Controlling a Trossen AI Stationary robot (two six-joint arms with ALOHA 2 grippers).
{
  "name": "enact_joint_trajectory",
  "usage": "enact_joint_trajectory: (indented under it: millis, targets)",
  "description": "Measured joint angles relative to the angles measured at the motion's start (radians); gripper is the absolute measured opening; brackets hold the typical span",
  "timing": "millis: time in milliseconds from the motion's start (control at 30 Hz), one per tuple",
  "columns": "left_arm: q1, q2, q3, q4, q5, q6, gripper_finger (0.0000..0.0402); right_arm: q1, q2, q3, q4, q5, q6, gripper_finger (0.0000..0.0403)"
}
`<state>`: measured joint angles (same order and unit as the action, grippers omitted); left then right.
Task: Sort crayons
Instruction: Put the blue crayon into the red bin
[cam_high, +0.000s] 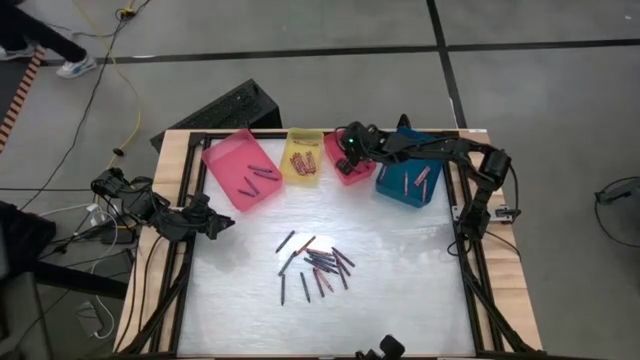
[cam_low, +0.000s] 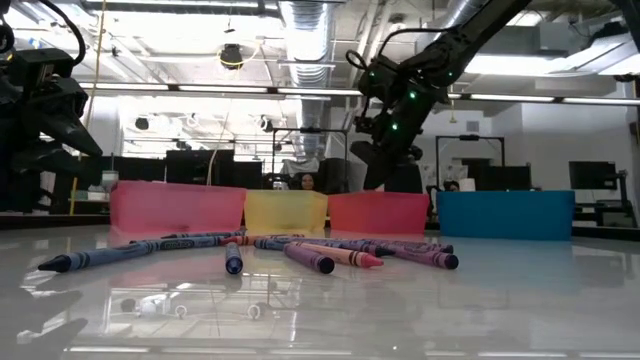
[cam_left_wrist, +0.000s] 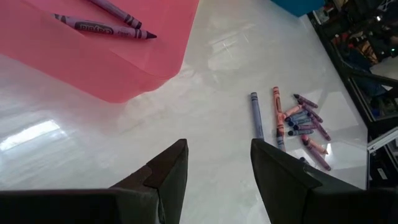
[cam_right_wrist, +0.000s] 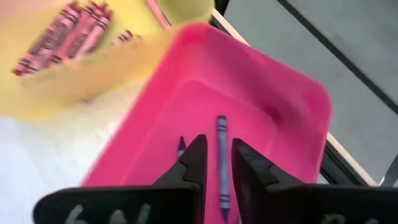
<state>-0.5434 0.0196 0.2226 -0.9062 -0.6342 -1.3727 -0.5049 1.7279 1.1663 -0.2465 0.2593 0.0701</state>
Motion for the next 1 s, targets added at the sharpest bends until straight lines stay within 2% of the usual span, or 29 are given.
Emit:
enact_joint_trajectory:
  millis: [200, 367, 467, 567, 767, 1000]
  targets:
    - [0.000, 0.000, 0.000, 0.000, 0.000, 0.000, 0.0165, 0.060, 0.000, 0.104, -0.068, -0.009, -0.054, 0.0068]
    - [0.000, 0.000, 0.000, 0.000, 0.000, 0.000, 0.0165, 0.145, -0.001, 0.177, -0.086, -0.128, -0.069, 0.0068]
    - [0.000, 0.000, 0.000, 0.000, 0.000, 0.000, 0.0165, 0.208, -0.001, 0.181, -0.028, -0.240, -0.138, 0.0069]
    - [0.000, 0.000, 0.000, 0.000, 0.000, 0.000, 0.0165, 0.279, 0.007, 0.181, 0.026, -0.315, -0.274, 0.0069]
    - [0.000, 0.000, 0.000, 0.000, 0.000, 0.000, 0.0165, 0.387, 0.061, 0.182, 0.154, -0.318, -0.482, 0.0069]
    - [0.000, 0.000, 0.000, 0.000, 0.002, 0.000, 0.0165, 0.425, 0.208, 0.181, 0.413, -0.353, -0.490, 0.0069]
